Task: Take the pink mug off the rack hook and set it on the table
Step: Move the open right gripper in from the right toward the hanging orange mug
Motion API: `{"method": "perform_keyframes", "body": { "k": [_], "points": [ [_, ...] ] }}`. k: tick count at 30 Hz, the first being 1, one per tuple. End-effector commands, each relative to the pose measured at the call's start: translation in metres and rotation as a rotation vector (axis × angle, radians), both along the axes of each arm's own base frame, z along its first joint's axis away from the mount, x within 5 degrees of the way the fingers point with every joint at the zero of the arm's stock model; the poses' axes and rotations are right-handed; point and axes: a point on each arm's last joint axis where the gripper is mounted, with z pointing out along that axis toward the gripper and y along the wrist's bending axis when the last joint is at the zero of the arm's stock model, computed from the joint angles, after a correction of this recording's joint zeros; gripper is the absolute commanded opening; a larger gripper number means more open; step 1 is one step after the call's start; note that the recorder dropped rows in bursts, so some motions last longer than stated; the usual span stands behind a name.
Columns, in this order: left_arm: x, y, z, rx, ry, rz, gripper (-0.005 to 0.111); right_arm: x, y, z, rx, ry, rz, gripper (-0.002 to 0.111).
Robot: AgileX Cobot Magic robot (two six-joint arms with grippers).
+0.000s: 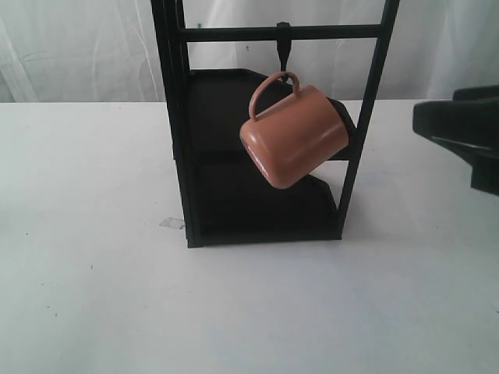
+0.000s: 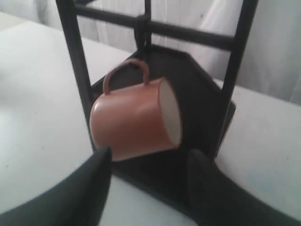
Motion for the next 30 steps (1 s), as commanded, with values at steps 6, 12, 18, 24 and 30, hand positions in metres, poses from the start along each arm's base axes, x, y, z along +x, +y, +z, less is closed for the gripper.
{"method": "perform_keyframes", "body": {
  "k": [6, 12, 18, 24, 30],
  "points": [
    [0.0, 0.0, -0.002, -0.007, 0.005, 0.003, 0.0, 0.026, 0.018, -0.006, -0.034, -0.117, 0.199, 0.057],
    [0.0, 0.0, -0.002, -0.007, 0.005, 0.003, 0.0, 0.051, 0.025, -0.025, -0.089, -0.111, 0.273, 0.057],
    [0.0, 0.0, -0.002, -0.007, 0.005, 0.003, 0.0, 0.067, 0.029, -0.034, -0.069, -0.109, 0.289, 0.057],
    [0.0, 0.0, -0.002, -0.007, 0.005, 0.003, 0.0, 0.081, 0.033, -0.046, -0.031, -0.077, 0.303, 0.057],
    [0.0, 0.0, -0.002, -0.007, 0.005, 0.003, 0.0, 0.092, 0.035, -0.058, -0.028, -0.05, 0.313, 0.057]
  ]
}}
